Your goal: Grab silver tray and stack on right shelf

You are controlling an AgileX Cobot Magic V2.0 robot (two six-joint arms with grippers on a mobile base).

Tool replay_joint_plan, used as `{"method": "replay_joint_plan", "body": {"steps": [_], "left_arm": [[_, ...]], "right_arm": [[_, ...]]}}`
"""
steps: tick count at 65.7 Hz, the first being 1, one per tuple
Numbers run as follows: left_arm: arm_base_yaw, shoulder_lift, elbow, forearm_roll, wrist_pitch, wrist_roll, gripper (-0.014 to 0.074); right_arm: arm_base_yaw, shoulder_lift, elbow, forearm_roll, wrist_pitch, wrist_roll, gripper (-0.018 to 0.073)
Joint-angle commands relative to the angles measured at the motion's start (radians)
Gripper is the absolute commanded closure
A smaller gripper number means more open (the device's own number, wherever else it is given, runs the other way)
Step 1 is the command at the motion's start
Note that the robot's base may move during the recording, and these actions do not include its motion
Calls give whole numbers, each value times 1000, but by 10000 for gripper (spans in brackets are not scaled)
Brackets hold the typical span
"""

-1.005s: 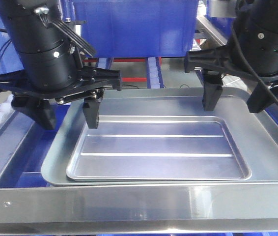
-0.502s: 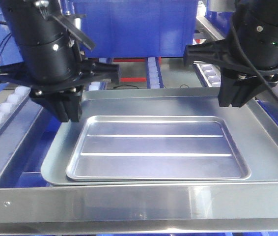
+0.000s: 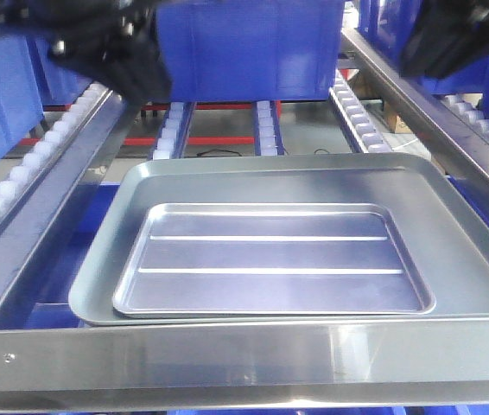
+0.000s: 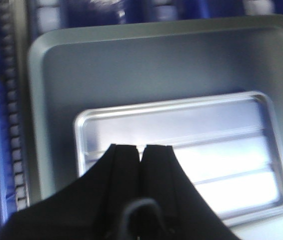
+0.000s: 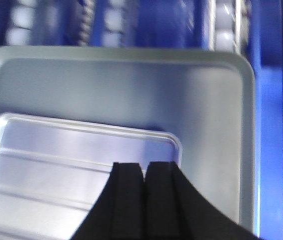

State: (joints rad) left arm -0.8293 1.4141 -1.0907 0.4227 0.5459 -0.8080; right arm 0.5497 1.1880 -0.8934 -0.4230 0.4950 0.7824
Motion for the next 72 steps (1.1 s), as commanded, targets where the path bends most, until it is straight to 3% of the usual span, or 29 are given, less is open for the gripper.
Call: {"method": "replay_joint_plan", "body": {"steps": [1,10,15,28,40,52,72], "left_arm": [[-55,-92,15,50,-58,-7,692],[-113,-183,105,103,-96,-63,692],[-115,-245,161,108,-151,-99,692],[-115,-425,303,136,-278,-98,692],[-115,-602,456,339,-449,-98,692],[-115,-807,528,393,-414,-98,692],[-115,-1050,570,393,-347,-98,692]], "right_arm": [[23,-105,25,-59,-83,-18,510],[57,-255,120,-89,-94,-19,510],[62,-341,171,-89,-94,-19,510],[62,-588,276,-90,-91,-21,510],[62,-721,334,-93,-94,-97,510],[62,-753,346,-93,-97,-203,510],[62,-773,346,-93,-164,-203,510]]}}
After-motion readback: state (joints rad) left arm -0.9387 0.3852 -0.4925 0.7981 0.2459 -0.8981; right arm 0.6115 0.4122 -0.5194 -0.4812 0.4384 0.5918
